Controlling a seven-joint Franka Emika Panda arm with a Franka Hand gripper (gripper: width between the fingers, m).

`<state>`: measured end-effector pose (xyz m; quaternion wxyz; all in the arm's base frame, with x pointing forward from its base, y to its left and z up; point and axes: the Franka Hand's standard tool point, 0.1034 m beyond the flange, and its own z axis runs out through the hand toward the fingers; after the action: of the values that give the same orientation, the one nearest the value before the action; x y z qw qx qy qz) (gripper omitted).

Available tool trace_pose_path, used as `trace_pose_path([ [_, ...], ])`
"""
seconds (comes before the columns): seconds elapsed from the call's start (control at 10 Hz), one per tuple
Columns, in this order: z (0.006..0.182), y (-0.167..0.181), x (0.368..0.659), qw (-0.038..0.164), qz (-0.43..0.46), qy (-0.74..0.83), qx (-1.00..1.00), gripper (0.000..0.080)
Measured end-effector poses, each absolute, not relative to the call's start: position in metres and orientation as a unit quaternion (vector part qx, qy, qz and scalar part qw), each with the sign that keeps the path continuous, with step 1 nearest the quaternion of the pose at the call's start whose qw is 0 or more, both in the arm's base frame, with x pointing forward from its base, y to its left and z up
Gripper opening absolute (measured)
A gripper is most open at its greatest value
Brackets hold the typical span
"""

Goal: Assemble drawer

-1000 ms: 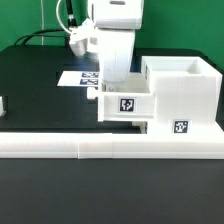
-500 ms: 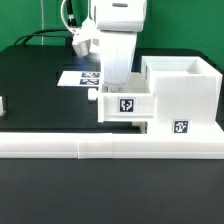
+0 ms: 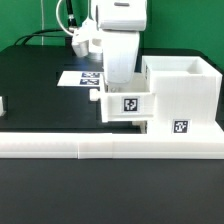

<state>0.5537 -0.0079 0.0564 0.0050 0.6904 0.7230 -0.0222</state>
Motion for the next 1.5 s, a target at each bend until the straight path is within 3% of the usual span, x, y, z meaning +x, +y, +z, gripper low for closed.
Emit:
trace_pose_path([
  [0.3,0.057,-0.001,0.557,0.024,-0.021,0.749,0.662,0.0043],
  [0.5,0.057,-0.002,0.557,0.025,-0.018,0.747,0.664,0.0044],
  [0.6,0.057,-0.002,0.557,0.025,-0.018,0.747,0.664,0.0123],
  [0.7,0.057,-0.002,0.557,0.025,-0.018,0.745,0.666,0.0123],
  [0.9,0.063,0.001,0.562,0.029,-0.014,0.726,0.687,0.0398],
  [1.0,0.067,0.004,0.564,0.032,-0.012,0.723,0.69,0.0398],
  [1.1,0.073,0.004,0.565,0.031,-0.017,0.724,0.689,0.0571],
  [1.2,0.081,0.001,0.566,0.029,-0.025,0.723,0.689,0.0626],
  [1.5,0.1,-0.024,0.565,0.032,-0.035,0.744,0.666,0.0648],
])
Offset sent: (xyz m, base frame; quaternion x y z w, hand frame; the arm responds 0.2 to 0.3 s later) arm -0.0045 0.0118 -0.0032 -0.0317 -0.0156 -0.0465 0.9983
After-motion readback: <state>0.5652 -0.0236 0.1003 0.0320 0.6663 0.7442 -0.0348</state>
